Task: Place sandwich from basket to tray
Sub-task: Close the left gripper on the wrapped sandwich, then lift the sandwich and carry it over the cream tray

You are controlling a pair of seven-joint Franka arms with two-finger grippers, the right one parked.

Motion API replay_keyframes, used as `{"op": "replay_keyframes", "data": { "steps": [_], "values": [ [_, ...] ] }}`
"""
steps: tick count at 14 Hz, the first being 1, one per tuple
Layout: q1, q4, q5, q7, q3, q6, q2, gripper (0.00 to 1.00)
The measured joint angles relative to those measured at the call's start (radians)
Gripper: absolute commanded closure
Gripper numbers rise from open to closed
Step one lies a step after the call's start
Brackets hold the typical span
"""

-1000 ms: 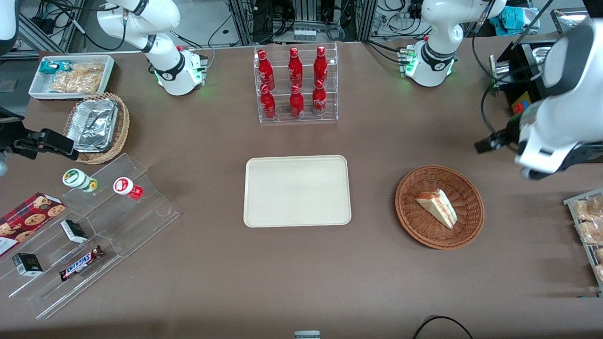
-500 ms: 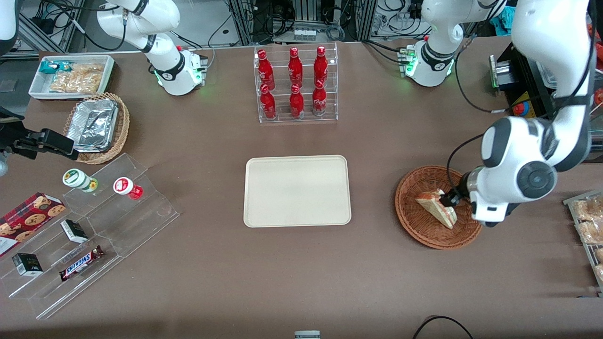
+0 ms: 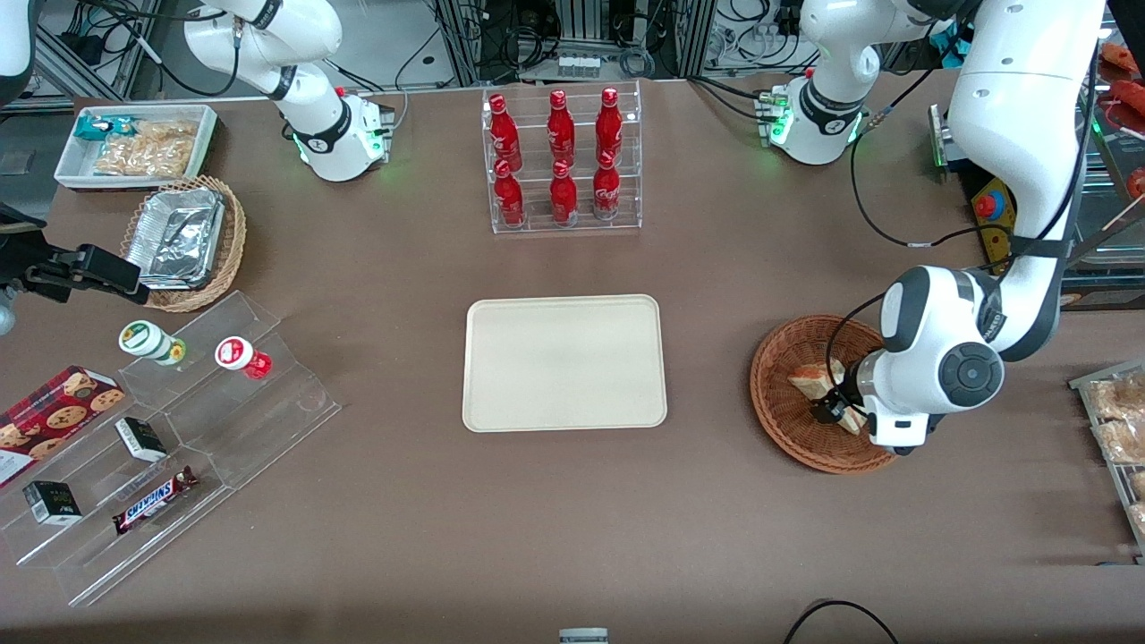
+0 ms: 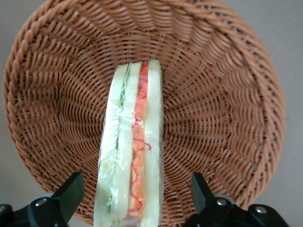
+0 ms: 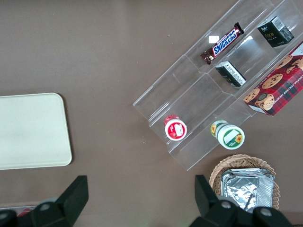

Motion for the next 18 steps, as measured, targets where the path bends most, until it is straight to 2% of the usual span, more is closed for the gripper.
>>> {"op": "replay_keyframes", "data": {
  "steps": [1,2,3,4,6,10,12,15,18],
  "values": [
    [0.0,-0.006,0.0,0.0,0.001,0.005,0.006,0.05],
    [0.0,-0.017,0.0,0.0,0.001,0.023,0.009,0.21],
    [0.001,-0.035,0.0,0.0,0.002,0.053,0.012,0.44],
    [0.001,-0.053,0.0,-0.001,0.004,0.085,0.014,0.58],
    [0.002,-0.076,0.0,-0.007,0.005,0.12,0.018,0.72],
    [-0.009,-0.043,0.0,-0.019,-0.003,0.097,0.009,0.74],
    [-0.059,0.037,0.0,-0.02,-0.009,-0.006,0.0,0.74],
    [-0.214,0.2,-0.001,-0.032,-0.016,-0.185,-0.005,0.74],
    [-0.407,0.299,-0.001,-0.047,-0.017,-0.205,0.038,0.73]
  ]
}}
